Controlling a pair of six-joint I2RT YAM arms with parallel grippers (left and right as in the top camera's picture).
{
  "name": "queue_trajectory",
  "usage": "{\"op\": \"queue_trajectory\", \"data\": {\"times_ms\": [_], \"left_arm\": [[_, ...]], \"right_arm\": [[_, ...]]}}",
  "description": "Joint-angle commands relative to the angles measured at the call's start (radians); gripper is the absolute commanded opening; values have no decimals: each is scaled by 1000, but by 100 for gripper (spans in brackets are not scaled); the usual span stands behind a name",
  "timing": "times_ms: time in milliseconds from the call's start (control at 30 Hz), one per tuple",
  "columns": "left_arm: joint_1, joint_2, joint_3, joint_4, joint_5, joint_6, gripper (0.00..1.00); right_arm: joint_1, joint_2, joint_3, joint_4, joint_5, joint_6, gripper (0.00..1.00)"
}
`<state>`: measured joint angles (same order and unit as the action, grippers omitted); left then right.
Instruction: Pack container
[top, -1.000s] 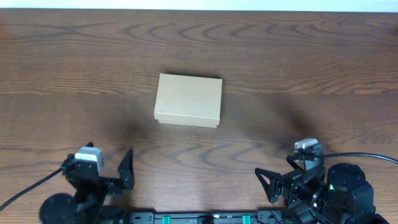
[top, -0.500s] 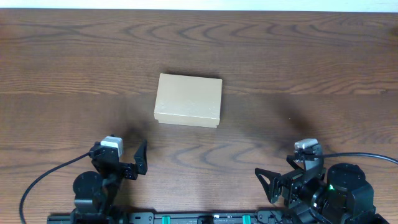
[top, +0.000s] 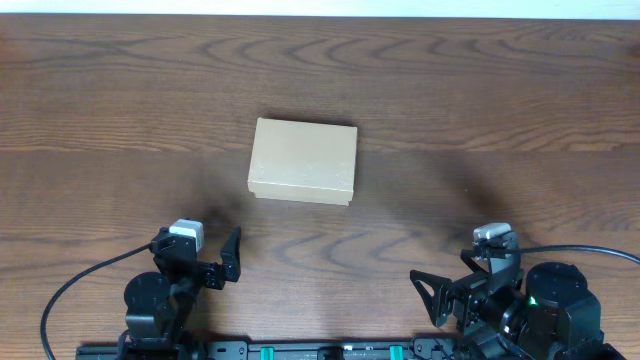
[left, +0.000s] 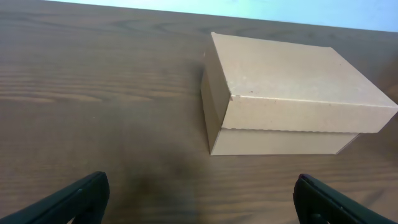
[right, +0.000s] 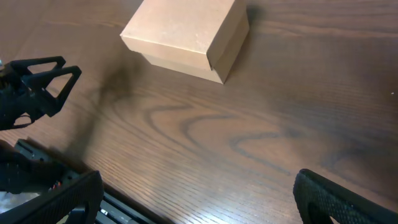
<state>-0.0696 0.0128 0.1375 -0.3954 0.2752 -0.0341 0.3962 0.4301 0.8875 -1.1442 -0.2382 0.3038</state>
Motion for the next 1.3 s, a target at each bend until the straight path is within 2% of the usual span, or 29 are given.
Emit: {"op": "queue_trajectory", "data": {"times_ms": [0,500,633,833,933,1267], "left_arm": [[-5,-8,-21,0,6,-11,95],[-5,-8,-21,0,6,-11,95],[-5,-8,-21,0,6,-11,95],[-5,-8,-21,0,6,-11,95],[-5,-8,-21,0,6,-11,95],[-5,-8,-21,0,6,-11,95]], "right_arm": [[5,0,-2,-1,-5,10,99],[10,-11,-2,1,42,10,99],[16,-35,-19,96,116,-11,99],[16,-154,-248,428,141,-305,99],[16,-219,-372,533,154,-387,99],[16,-420,-663,618,215,-386,99]]}}
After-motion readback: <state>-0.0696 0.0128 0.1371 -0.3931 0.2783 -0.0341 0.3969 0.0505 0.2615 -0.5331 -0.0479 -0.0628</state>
